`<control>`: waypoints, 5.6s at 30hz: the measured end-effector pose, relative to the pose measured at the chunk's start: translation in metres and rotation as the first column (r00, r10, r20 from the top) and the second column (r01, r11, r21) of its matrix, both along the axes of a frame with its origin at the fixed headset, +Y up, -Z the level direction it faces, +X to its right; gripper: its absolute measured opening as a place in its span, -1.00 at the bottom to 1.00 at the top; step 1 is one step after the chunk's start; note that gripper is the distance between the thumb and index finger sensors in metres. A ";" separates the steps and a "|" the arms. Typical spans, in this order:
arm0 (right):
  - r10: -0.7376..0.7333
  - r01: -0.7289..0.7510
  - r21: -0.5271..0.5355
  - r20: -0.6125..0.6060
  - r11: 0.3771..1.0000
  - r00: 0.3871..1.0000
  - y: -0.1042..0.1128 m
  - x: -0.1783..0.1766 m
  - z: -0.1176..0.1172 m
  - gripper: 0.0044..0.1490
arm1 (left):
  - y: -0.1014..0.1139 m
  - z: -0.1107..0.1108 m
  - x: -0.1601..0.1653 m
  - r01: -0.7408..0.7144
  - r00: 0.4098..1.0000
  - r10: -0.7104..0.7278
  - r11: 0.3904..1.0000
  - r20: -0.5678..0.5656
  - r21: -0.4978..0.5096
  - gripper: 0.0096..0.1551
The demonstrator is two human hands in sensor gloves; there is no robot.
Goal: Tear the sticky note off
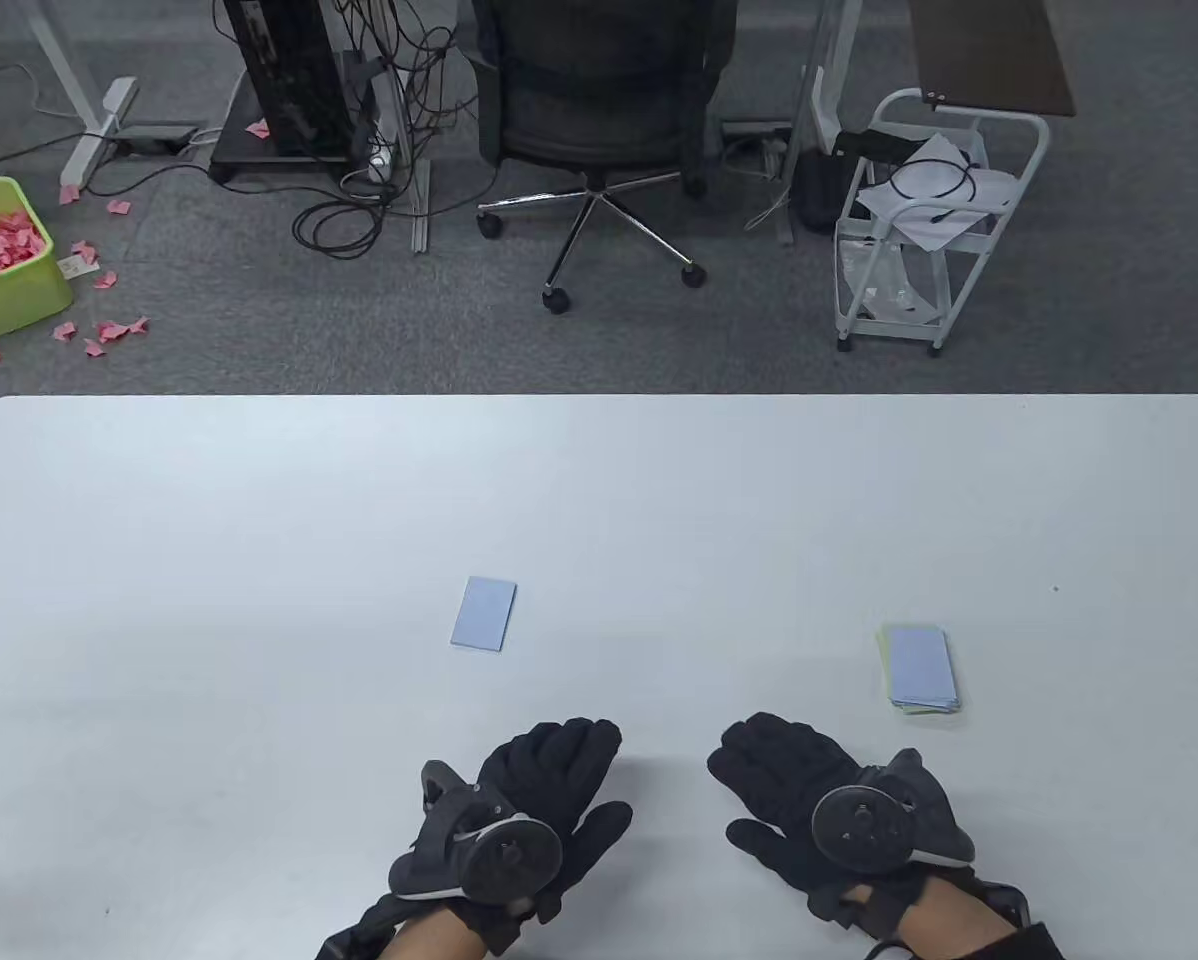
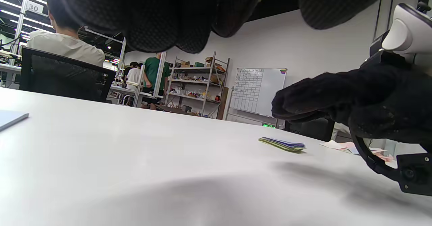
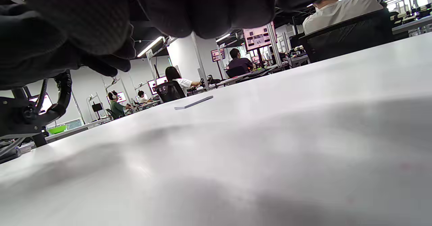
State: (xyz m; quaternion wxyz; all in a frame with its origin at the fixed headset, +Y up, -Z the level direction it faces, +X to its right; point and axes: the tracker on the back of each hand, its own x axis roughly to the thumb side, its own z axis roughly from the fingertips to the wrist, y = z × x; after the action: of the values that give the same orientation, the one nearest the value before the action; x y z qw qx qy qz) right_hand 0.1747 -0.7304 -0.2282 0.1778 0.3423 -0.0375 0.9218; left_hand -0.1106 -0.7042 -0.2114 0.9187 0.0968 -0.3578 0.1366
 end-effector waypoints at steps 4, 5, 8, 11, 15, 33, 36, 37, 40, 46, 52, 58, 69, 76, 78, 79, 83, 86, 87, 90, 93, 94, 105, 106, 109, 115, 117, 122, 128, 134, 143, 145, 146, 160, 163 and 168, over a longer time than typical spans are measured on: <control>0.000 0.000 -0.002 -0.003 1.000 1.000 0.000 -0.001 0.003 -0.20 | -0.002 0.001 0.003 0.019 1.000 -0.019 1.000 0.000 -0.009 -0.14; 0.001 -0.001 -0.003 -0.003 1.000 1.000 0.000 -0.001 0.003 -0.19 | -0.003 0.001 0.003 0.022 1.000 -0.022 1.000 -0.001 -0.007 -0.14; 0.003 -0.003 0.002 -0.003 1.000 1.000 0.002 -0.002 0.006 -0.20 | -0.003 -0.002 0.003 0.026 1.000 -0.026 1.000 -0.006 -0.003 -0.15; -0.010 0.010 0.005 0.004 1.000 1.000 0.005 0.000 0.007 -0.21 | -0.007 -0.009 0.002 0.030 0.999 -0.031 0.999 -0.023 -0.026 -0.15; -0.023 0.023 -0.013 0.013 1.000 1.000 0.004 0.002 0.004 -0.21 | -0.007 -0.029 -0.004 0.044 0.996 -0.050 0.996 -0.080 -0.073 -0.15; -0.016 0.018 -0.046 0.030 0.999 0.999 0.000 0.004 0.001 -0.23 | -0.002 -0.149 -0.097 -0.104 0.810 -0.078 0.956 -0.581 -0.274 -0.10; -0.024 0.027 -0.059 0.041 0.998 0.999 -0.001 0.006 -0.001 -0.24 | -0.018 -0.168 -0.096 -0.111 0.779 -0.126 0.936 -0.614 -0.333 -0.07; -0.027 0.030 -0.065 0.045 0.997 0.999 -0.002 0.007 -0.001 -0.24 | -0.022 -0.173 -0.094 -0.107 0.769 -0.149 0.929 -0.621 -0.355 -0.05; -0.025 0.030 -0.085 0.051 0.996 0.998 -0.005 0.008 -0.004 -0.24 | -0.036 -0.191 -0.081 -0.098 0.727 -0.219 0.905 -0.650 -0.414 0.04; -0.027 0.033 -0.103 0.057 0.994 0.998 -0.008 0.009 -0.006 -0.24 | -0.046 -0.209 -0.053 0.061 0.648 -0.398 0.877 -0.649 -0.476 0.14; -0.017 0.022 -0.108 0.049 0.994 0.999 -0.009 0.007 -0.006 -0.24 | -0.043 -0.204 -0.039 0.140 0.648 -0.385 0.908 -0.657 -0.394 -0.04; -0.016 0.020 -0.112 0.039 0.993 0.999 -0.010 0.005 -0.005 -0.24 | -0.041 -0.180 -0.039 0.194 0.675 -0.404 0.904 -0.617 -0.380 0.01; -0.016 0.017 -0.098 0.016 0.995 1.000 -0.007 0.001 -0.001 -0.24 | -0.010 -0.096 -0.038 -0.088 0.812 -0.021 0.984 -0.583 -0.157 0.01; -0.040 0.047 -0.138 0.053 0.989 0.998 -0.010 0.006 -0.007 -0.24 | 0.002 -0.049 -0.005 -0.107 0.897 0.100 0.994 -0.431 0.009 0.01; -0.060 0.071 -0.164 0.072 0.984 0.996 -0.012 0.008 -0.010 -0.24 | 0.005 -0.041 0.004 -0.104 0.919 0.110 0.994 -0.378 0.036 0.01; -0.070 0.085 -0.180 0.088 0.980 0.994 -0.014 0.010 -0.011 -0.24 | 0.008 -0.035 0.010 -0.083 0.935 0.103 0.994 -0.339 0.071 0.01; -0.109 0.136 -0.212 0.138 0.968 0.985 -0.014 0.015 -0.014 -0.22 | 0.014 -0.017 0.021 -0.042 0.970 0.077 0.987 -0.230 0.157 0.00; -0.210 0.259 -0.297 0.187 0.919 0.960 -0.016 0.020 -0.018 -0.18 | 0.016 -0.008 0.029 0.024 0.982 0.015 0.978 -0.189 0.206 0.01; -0.246 0.302 -0.327 0.202 0.896 0.948 -0.018 0.021 -0.019 -0.17 | 0.016 -0.006 0.031 0.033 0.983 0.006 0.976 -0.181 0.214 0.01; -0.376 0.455 -0.430 0.260 0.780 0.890 -0.023 0.024 -0.021 -0.12 | 0.017 -0.001 0.040 0.044 0.990 -0.011 0.973 -0.144 0.228 0.01; -0.497 0.572 -0.544 0.296 0.614 0.815 -0.030 0.022 -0.021 -0.06 | 0.015 0.003 0.050 0.083 0.992 -0.056 0.963 -0.109 0.256 0.01; -0.517 0.593 -0.572 0.313 0.567 0.797 -0.032 0.020 -0.020 -0.04 | 0.015 0.004 0.053 0.091 0.993 -0.067 0.961 -0.100 0.261 0.01; -0.591 0.647 -0.702 0.397 0.297 0.702 -0.044 0.000 -0.018 -0.20 | 0.008 0.012 0.074 0.137 0.990 -0.135 0.949 -0.025 0.285 0.01; -0.595 0.654 -0.701 0.406 0.284 0.694 -0.044 -0.001 -0.017 -0.23 | 0.007 0.012 0.076 0.137 0.990 -0.136 0.950 -0.020 0.280 0.00; -0.598 0.667 -0.692 0.419 0.277 0.683 -0.043 -0.003 -0.016 -0.29 | 0.006 0.013 0.079 0.153 0.988 -0.155 0.946 -0.013 0.286 0.01; -0.583 0.700 -0.634 0.447 0.329 0.679 -0.043 -0.002 -0.017 -0.40 | 0.004 0.015 0.083 0.160 0.987 -0.163 0.942 -0.015 0.295 0.01; -0.574 0.700 -0.617 0.444 0.360 0.688 -0.042 -0.001 -0.017 -0.44 | 0.004 0.015 0.083 0.156 0.987 -0.160 0.944 -0.011 0.290 0.02; -0.560 0.663 -0.507 0.364 0.551 0.744 -0.028 0.002 -0.016 -0.47 | -0.001 0.005 0.072 -0.088 0.996 0.089 0.995 -0.022 0.036 -0.01; -0.614 0.709 -0.372 0.356 0.599 0.705 -0.015 0.006 -0.012 -0.47 | -0.010 -0.007 0.059 -0.504 0.862 0.459 0.822 -0.216 -0.264 -0.36; -0.593 0.709 -0.278 0.400 0.648 0.698 -0.012 0.007 -0.008 -0.39 | -0.015 -0.007 0.065 -0.594 0.804 0.543 0.748 -0.242 -0.296 -0.41; -0.690 0.783 -0.189 0.384 0.592 0.614 -0.002 0.005 0.000 -0.38 | -0.033 -0.012 0.066 -0.833 0.504 0.797 0.345 -0.333 -0.433 -0.38; -0.715 0.807 -0.207 0.378 0.554 0.588 -0.001 0.005 0.002 -0.38 | -0.038 -0.015 0.066 -0.833 0.441 0.823 0.228 -0.357 -0.504 -0.34; -0.727 0.806 -0.226 0.349 0.547 0.591 -0.001 0.003 0.004 -0.35 | -0.040 -0.015 0.066 -0.828 0.435 0.825 0.209 -0.362 -0.520 -0.28; -0.734 0.762 -0.240 0.211 0.601 0.646 0.003 -0.009 0.013 -0.44 | -0.030 -0.009 0.059 -0.804 0.565 0.768 0.432 -0.302 -0.408 -0.05; -0.737 0.761 -0.213 0.193 0.612 0.647 0.006 -0.009 0.015 -0.44 | -0.029 -0.006 0.061 -0.807 0.560 0.774 0.429 -0.297 -0.405 -0.09; -0.738 0.757 -0.192 0.172 0.624 0.652 0.008 -0.009 0.016 -0.44 | -0.026 -0.004 0.065 -0.760 0.619 0.754 0.505 -0.219 -0.410 -0.10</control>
State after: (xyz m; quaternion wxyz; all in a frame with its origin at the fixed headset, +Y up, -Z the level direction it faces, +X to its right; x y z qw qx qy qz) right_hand 0.1659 -0.7224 -0.2125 0.5840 0.2356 -0.0682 0.7738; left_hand -0.0452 -0.7298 -0.2158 0.7623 0.0210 -0.2303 0.6045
